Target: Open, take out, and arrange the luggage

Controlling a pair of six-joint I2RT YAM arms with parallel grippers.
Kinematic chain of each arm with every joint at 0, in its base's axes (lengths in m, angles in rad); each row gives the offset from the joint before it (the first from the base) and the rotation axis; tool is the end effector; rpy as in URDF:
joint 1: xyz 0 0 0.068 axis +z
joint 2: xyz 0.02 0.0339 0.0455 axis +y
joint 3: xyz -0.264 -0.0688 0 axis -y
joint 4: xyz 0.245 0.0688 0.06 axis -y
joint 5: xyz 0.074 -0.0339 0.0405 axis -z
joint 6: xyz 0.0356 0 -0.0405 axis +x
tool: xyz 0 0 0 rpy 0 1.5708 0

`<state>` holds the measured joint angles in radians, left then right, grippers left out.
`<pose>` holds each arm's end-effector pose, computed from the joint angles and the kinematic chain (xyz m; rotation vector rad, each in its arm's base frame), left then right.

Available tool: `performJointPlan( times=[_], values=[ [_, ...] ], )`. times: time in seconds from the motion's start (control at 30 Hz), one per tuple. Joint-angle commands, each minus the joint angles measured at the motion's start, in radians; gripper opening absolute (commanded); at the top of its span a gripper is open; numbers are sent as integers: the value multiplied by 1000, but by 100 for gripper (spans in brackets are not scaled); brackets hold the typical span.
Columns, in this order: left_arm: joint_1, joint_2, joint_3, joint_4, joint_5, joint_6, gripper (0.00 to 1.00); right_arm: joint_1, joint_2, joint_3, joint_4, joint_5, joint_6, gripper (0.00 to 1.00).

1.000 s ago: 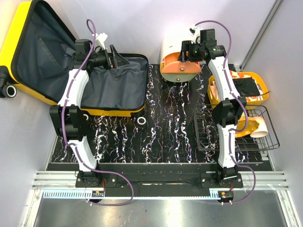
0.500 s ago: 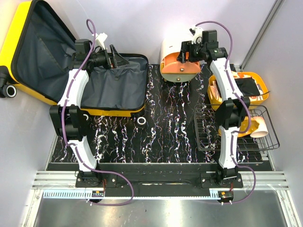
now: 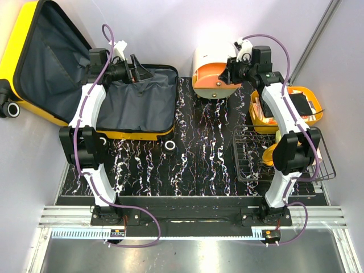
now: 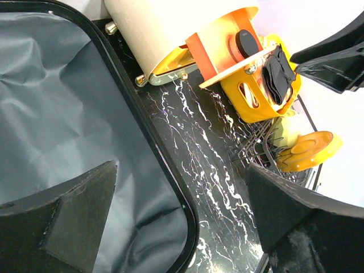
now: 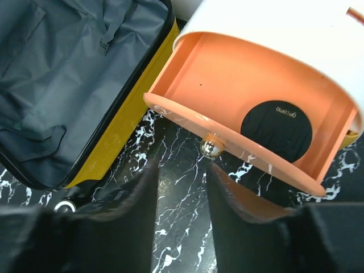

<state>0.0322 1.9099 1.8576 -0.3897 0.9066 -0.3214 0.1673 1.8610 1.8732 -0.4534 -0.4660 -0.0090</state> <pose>0.4430 -0.0138 0.3685 0.2429 1.9752 -1.0902 0.4267 0.0883 0.3843 -0.4719 1.9504 0.5689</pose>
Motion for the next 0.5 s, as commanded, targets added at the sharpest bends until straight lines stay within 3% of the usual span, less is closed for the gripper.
performJointPlan(
  times=[0.0, 0.23, 0.47],
  values=[
    [6, -54, 11, 42, -17, 19, 99, 0, -5, -48, 87, 16, 61, 39],
    [6, -54, 11, 6, -23, 50, 99, 0, 59, -71, 208, 67, 87, 35],
    [8, -61, -5, 2, -37, 70, 99, 0, 136, -69, 485, 99, 115, 40]
  ],
)
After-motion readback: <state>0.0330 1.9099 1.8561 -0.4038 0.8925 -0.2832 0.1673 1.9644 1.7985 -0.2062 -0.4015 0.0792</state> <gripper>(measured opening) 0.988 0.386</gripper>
